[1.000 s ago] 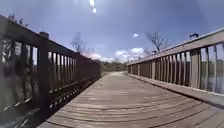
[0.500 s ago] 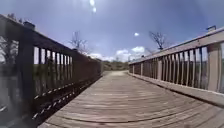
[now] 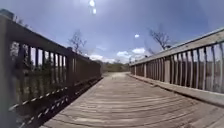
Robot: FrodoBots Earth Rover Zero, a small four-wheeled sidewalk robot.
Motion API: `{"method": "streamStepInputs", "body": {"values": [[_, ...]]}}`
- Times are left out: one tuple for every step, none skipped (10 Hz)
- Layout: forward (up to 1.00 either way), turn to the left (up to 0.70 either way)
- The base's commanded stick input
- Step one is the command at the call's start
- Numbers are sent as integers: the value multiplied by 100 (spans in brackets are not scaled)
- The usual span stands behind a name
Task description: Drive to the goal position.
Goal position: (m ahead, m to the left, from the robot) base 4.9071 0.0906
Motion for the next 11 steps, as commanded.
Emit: {"method": "streamStepInputs", "body": {"values": [[70, 0], [70, 0], [70, 0], [70, 0], [70, 0], [70, 0], [70, 0], [70, 0], [70, 0], [70, 0], [70, 0]]}}
